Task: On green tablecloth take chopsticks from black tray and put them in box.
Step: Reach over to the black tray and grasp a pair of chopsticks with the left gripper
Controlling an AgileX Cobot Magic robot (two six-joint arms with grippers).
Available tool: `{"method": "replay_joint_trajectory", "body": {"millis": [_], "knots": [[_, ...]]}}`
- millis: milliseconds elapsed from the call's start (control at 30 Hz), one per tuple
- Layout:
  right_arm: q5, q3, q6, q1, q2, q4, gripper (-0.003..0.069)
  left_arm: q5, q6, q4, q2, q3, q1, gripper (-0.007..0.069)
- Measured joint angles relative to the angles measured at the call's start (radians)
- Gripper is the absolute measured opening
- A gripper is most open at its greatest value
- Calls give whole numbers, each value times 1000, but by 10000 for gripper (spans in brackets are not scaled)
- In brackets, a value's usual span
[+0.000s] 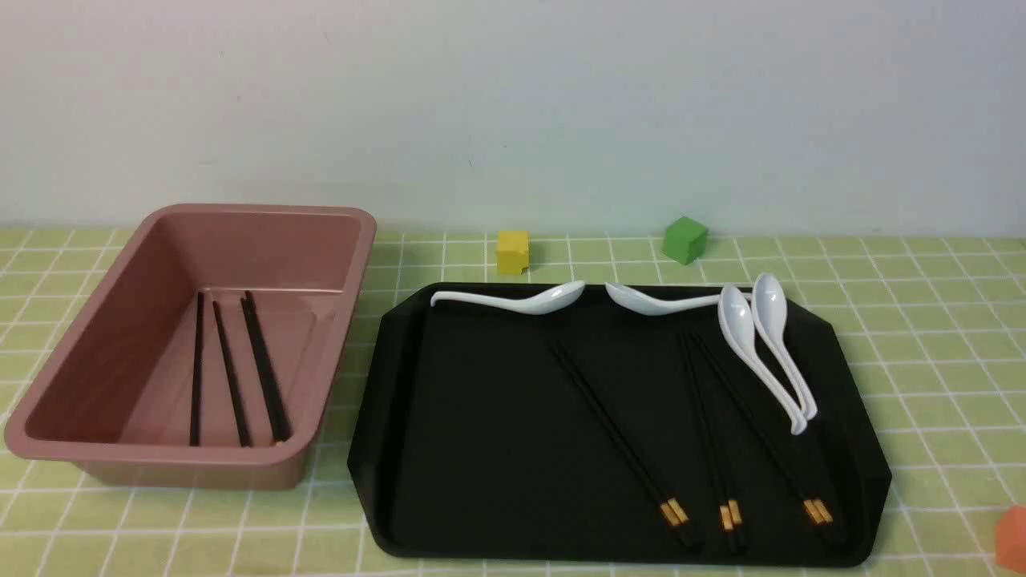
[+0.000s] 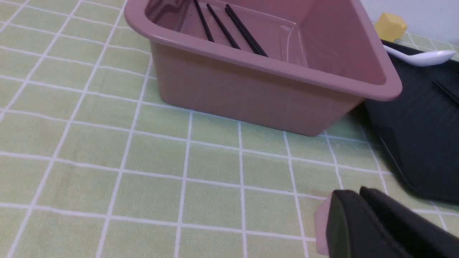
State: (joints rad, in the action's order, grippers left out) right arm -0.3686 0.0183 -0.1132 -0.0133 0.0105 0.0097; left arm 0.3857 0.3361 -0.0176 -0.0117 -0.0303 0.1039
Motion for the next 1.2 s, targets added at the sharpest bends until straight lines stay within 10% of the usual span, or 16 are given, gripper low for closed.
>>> {"method": "replay_joint_trajectory", "body": {"millis": [900,1200], "knots": [[0,0,0,0,0,0,239,-1,3,18,0,0,0,61],[0,0,0,0,0,0,239,-17,363,609,0,0,0,69]]}}
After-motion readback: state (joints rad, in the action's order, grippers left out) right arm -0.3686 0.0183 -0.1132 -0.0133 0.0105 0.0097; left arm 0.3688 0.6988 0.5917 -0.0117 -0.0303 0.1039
